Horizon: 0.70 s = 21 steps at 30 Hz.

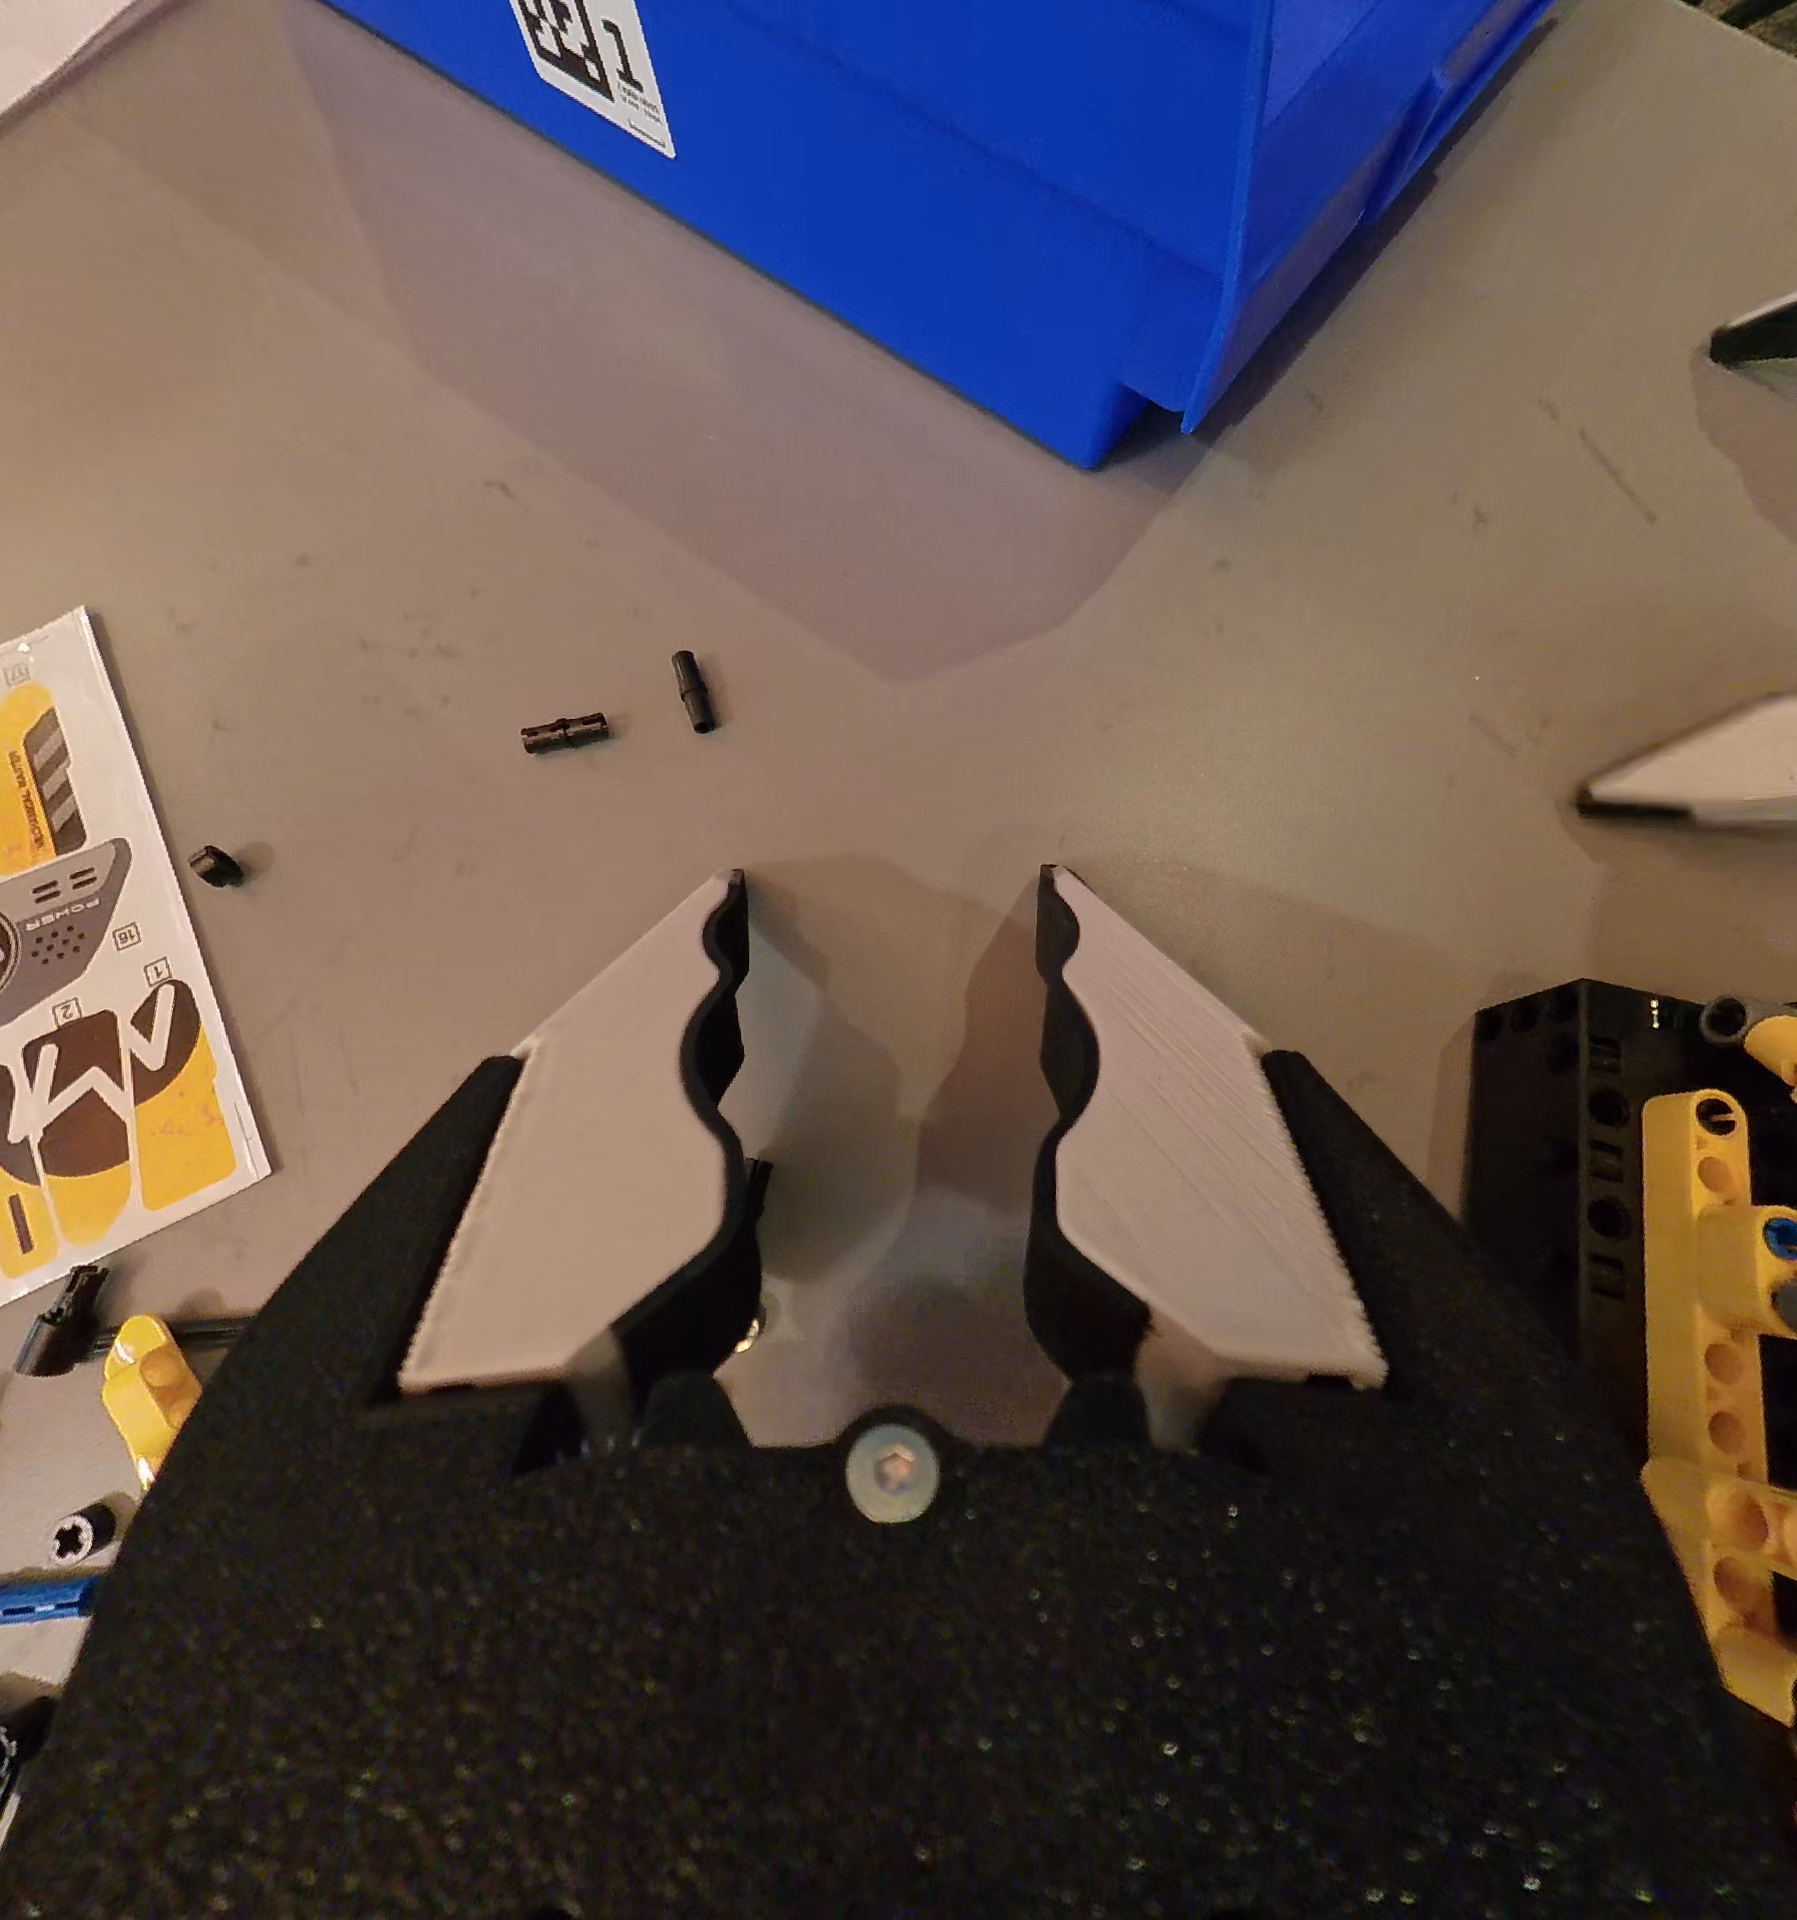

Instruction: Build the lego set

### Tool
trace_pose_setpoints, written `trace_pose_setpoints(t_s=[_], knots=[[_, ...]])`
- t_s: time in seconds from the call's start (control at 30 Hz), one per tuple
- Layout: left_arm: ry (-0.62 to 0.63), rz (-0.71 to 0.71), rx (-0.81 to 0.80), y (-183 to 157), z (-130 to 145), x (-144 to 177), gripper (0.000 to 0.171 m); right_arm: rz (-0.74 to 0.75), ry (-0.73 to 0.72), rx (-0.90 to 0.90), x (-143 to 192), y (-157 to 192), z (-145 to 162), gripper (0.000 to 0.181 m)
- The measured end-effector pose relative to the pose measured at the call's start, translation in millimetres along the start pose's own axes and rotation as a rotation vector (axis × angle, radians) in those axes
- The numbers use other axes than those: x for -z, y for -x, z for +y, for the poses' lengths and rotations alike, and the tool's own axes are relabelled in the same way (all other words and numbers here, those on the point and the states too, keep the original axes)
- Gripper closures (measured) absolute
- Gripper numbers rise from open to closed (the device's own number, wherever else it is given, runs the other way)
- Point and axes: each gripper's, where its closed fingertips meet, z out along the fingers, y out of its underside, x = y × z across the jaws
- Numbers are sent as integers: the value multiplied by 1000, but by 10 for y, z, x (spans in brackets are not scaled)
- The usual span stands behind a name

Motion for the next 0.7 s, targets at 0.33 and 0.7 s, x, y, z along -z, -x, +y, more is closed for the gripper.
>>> trace_pose_setpoints(t_s=[0.33, 0.7], knots=[[-25, -28, -54, 95, -140, 146, 116, 295, -414, 225, 915, -81, -609, 60], [-207, 155, -21, -188, -150, 855, 116, -215, -644, 19, 1245, 1536, 313, 90]])
